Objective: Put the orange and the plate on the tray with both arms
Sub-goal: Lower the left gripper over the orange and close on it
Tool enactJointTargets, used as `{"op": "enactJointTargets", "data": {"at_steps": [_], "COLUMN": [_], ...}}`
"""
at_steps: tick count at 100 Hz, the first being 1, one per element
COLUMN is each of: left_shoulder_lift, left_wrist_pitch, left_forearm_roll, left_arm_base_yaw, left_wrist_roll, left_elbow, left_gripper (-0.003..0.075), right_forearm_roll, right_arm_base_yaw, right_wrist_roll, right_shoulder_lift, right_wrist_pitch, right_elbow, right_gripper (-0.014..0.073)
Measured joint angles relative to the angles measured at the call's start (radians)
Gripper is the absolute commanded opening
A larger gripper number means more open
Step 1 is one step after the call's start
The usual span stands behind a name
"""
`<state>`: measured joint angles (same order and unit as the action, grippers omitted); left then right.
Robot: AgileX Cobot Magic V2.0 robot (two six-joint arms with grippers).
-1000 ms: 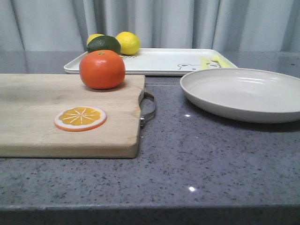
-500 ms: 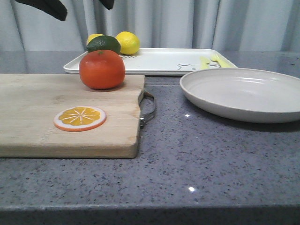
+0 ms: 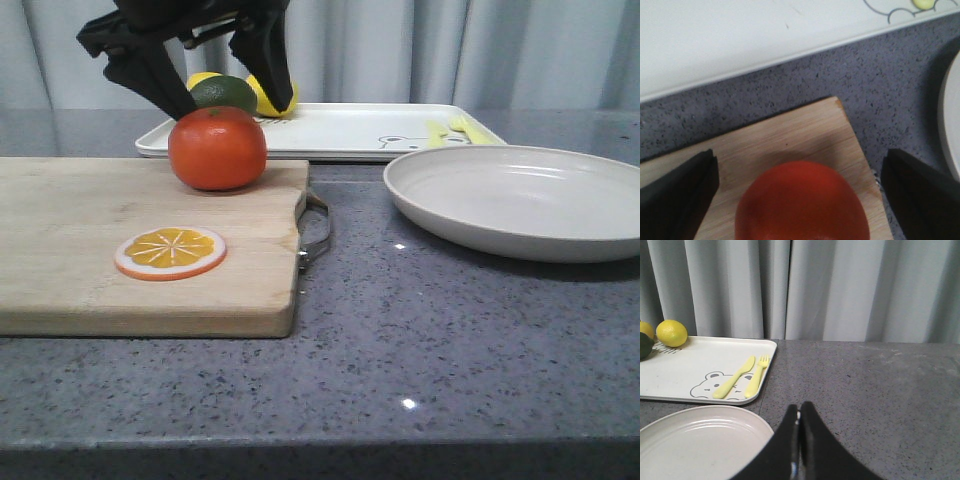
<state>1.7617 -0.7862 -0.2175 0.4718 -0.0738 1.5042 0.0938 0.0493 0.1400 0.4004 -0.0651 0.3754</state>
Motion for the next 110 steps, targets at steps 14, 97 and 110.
{"op": "enactJointTargets", "data": {"at_steps": [14,97,110], "left_shoulder_lift": [0.017,0.054,0.054], "left_wrist_pitch": [-0.03,-0.084,-0.089], "left_forearm_roll": [-0.002,-0.016,-0.016], "left_arm_base_yaw": [0.0,0.0,0.0], "left_wrist_roll": [0.0,0.0,0.0], "left_elbow": [0.0,0.002,0.006], "left_gripper": [0.0629,0.0403,0.0398], "right_forearm_roll": [0.0,0.0,0.0], "right_arm_base_yaw": [0.0,0.0,0.0], "right_wrist_roll": [0.0,0.0,0.002], "right_shoulder_lift": [0.0,0.0,0.0], "right_wrist_pitch": [0.0,-0.006,-0.005], "right_elbow": [0.0,0.0,0.0], "right_gripper": [-0.0057,-0.0057,-0.0057]}}
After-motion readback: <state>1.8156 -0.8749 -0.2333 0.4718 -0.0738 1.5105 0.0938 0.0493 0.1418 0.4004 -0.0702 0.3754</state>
